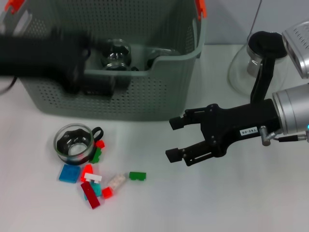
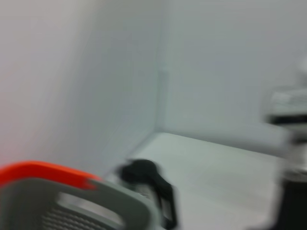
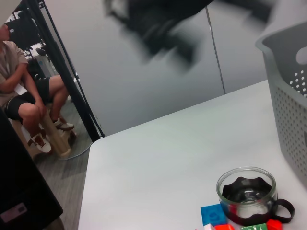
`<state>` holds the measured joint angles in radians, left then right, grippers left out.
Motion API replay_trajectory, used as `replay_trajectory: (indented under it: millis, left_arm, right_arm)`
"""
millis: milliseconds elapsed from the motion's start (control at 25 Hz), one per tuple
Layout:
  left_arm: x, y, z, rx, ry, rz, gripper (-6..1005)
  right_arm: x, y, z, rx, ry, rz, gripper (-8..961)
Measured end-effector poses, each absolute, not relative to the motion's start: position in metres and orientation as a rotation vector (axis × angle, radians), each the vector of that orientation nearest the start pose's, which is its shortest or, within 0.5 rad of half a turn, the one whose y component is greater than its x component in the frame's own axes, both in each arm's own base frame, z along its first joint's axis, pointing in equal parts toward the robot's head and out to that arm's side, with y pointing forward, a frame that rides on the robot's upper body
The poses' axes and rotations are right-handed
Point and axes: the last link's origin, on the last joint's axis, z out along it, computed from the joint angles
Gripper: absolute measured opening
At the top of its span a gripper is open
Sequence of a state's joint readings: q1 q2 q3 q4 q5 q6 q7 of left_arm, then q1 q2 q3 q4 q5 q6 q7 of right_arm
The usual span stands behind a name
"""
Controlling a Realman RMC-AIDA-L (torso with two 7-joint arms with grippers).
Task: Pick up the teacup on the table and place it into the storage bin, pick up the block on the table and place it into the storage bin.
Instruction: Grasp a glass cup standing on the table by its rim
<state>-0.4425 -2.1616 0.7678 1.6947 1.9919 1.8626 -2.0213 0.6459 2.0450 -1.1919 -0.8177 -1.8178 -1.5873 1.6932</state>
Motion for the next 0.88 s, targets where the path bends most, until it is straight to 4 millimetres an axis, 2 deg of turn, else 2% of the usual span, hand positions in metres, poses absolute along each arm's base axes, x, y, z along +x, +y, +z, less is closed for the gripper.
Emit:
replay_trajectory:
  millis: [160,320,600,880]
  left_arm:
    - [-0.174,0.285,0.102,-2.768,-0.358,-0.398,873]
    - [-0.197,0.278,0.095,-2.782,-0.387,-0.306,873]
    - [-0.23,0.292,0.076,-2.834,-0.415,-0.038,872]
    - [-0.248,0.304,0.06,-2.834,-0.322,0.29,872]
  right_arm:
    - [0.169,0.34,-0.029,-3.128,0.49,0.563,939]
    - [0.169,0.342,-0.034,-3.123,0.504,0.567,939]
    - [0.164,0.343,-0.041,-3.131,0.526,0.575,940]
    - [0.161,0.343,-0.048,-3.122,0.537,0.588,939]
